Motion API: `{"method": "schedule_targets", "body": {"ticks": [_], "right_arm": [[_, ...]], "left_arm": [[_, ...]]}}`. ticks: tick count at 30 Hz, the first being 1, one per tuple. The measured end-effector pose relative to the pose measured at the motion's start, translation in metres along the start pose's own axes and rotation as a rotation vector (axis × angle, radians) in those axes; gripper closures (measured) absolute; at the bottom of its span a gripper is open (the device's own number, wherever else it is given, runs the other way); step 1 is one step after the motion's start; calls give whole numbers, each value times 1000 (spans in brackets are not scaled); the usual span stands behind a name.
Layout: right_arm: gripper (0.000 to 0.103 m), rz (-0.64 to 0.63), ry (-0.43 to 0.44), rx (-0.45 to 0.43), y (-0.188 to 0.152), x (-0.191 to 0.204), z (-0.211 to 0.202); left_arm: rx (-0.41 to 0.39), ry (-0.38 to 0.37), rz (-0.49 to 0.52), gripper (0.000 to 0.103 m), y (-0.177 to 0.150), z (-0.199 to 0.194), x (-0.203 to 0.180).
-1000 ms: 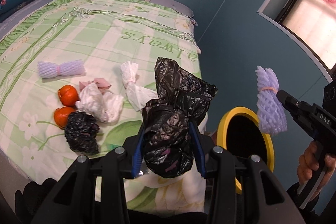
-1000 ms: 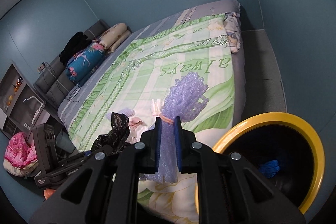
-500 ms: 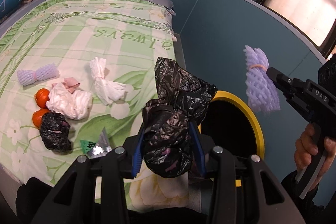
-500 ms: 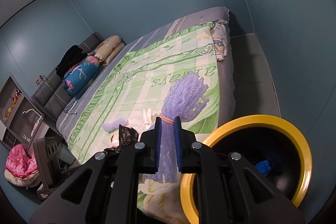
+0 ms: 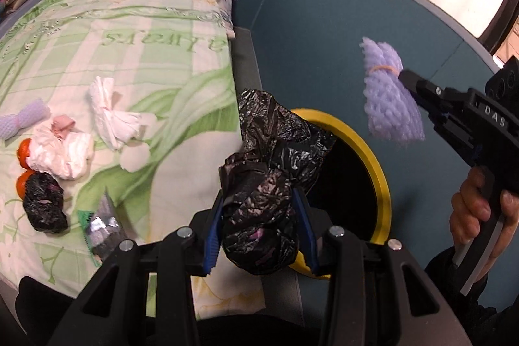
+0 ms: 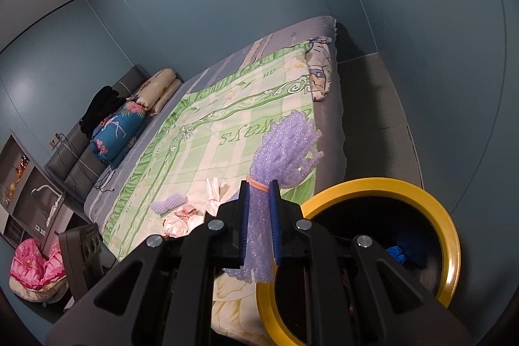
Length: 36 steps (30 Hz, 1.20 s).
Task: Collect trash
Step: 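Lift both items and carry them over the yellow bin, then open both tools to drop the items into the bin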
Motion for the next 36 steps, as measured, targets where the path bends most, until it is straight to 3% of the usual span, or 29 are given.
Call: {"method": "schedule_targets", "body": {"ticks": [23, 32, 36], "right_arm": [[91, 108, -41, -8, -3, -47, -5], [89, 122, -37, 0, -3, -51, -4], [64, 137, -38, -7, -1, -54, -5]], "left_arm": [[137, -45, 113, 65, -20, 55, -62], [121, -69, 126, 51, -19, 58, -71], [106, -83, 130, 41, -17, 56, -75]]}}
Point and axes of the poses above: each gripper's, at about its wrist camera, not at the fingertips, and z roughly the way its jaws point, x to its left, y to its top, the point moved 10 cm from there along z, roughly the way its jaws point, and after that the axes turned 3 degrees about -x, right-handed, at the moved point
